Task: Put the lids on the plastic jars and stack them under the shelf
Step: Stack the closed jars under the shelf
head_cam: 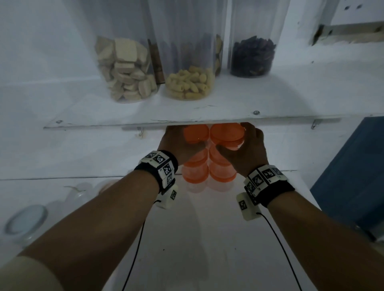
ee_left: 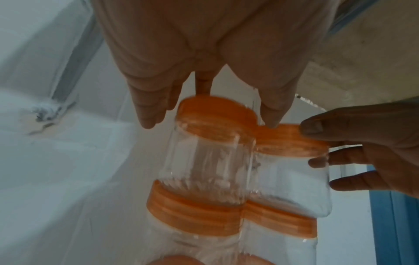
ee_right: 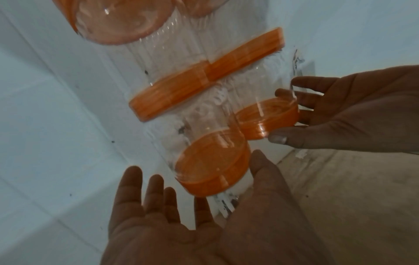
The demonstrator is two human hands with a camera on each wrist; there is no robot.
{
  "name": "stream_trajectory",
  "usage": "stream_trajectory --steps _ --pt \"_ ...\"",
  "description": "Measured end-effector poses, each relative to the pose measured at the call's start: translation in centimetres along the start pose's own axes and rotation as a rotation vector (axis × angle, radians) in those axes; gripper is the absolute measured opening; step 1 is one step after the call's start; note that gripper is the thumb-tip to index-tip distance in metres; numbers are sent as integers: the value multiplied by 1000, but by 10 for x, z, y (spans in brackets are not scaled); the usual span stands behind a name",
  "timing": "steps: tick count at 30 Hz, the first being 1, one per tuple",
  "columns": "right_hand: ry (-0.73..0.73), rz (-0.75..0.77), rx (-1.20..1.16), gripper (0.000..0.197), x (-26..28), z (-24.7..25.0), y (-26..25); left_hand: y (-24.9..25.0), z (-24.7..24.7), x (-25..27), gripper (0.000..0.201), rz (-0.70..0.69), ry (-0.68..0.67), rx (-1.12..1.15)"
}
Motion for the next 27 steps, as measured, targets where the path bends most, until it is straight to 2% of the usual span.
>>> stream_trajectory --steps 2,3,5,6,8,10,14,17,22,24,27 --pt "55 25 13 90 10 8 -9 -5 9 8 65 29 -12 -52" --pt "90 66 15 82 18 11 -18 -10 16 14 67 42 -4 -74" --pt "127 174 6 62 38 11 -41 -20 40 32 56 44 27 -95" --pt "93 206 -13 51 49 5 -53 -26 56 45 49 40 45 -96" --pt "-78 222 -75 30 70 -23 -75 -44 90 76 35 50 68 -98" --pt "-273 248 -102 18 92 -63 -98 -68 124 112 25 69 74 -145" --pt "-547 272 -36 15 143 -145 -141 -133 182 191 15 189 117 -159" --pt "-748 267 -41 31 191 -197 -172 -177 203 243 13 269 107 -181" --pt "-1013 404 81 87 277 -268 -223 -244 212 313 7 284 -5 -248" --pt "-1040 414 161 101 297 -293 -229 -271 213 335 24 280 -54 -260" --pt "-1053 358 263 114 316 -324 -223 -310 195 366 77 370 -279 -347"
Point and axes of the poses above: each hand's wrist, its own x-axis away from the middle knuckle, its own z-axis out of the back of the hand, y = z × x, the point moved 9 cm from there along -x, towards the middle knuckle, and after that the axes turned 10 degrees about -y, right-handed, at the moved point
